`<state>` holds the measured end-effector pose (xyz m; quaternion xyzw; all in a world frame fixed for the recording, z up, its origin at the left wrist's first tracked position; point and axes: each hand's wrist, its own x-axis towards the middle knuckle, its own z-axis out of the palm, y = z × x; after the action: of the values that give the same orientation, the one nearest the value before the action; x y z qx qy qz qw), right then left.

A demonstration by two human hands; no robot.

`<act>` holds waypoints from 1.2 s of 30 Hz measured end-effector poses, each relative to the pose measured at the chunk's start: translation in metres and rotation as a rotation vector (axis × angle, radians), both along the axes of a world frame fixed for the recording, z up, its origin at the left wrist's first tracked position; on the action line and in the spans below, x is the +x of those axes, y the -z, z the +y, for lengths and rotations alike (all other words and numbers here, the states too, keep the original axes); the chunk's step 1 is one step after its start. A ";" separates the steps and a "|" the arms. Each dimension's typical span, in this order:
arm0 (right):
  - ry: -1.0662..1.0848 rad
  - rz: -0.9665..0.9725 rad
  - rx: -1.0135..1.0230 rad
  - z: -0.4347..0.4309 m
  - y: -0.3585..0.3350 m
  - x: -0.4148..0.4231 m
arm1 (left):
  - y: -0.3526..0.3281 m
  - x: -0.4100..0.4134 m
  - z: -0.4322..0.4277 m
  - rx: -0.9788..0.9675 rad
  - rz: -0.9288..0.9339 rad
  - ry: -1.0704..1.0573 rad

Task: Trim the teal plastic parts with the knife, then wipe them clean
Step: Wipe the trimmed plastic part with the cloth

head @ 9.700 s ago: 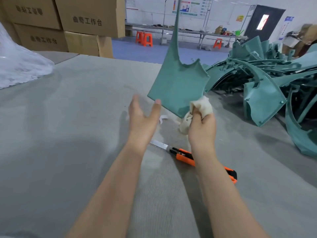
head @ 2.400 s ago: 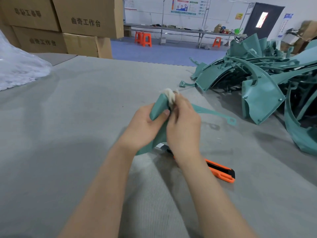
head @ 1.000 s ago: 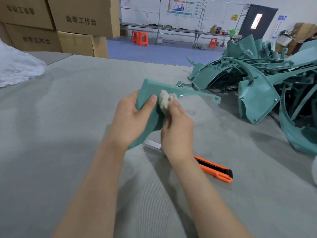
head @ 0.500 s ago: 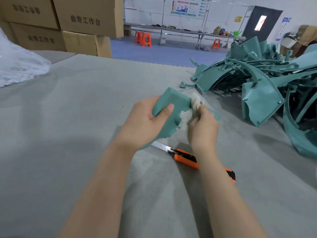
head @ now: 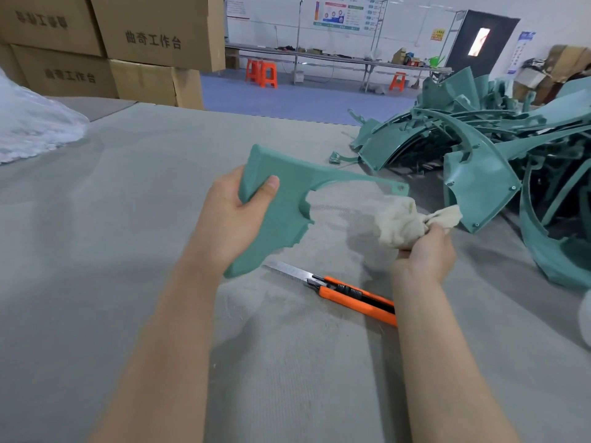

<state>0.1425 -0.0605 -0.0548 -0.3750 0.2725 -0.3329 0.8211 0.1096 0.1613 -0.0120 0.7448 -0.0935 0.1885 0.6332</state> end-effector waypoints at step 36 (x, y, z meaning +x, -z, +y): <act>-0.151 0.042 -0.435 0.005 0.002 0.003 | 0.004 0.001 0.020 -0.100 0.193 0.244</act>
<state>0.1456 -0.0556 -0.0569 -0.5692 0.1827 -0.3135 0.7378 0.1106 0.1810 -0.0162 0.7100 -0.1123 0.0422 0.6939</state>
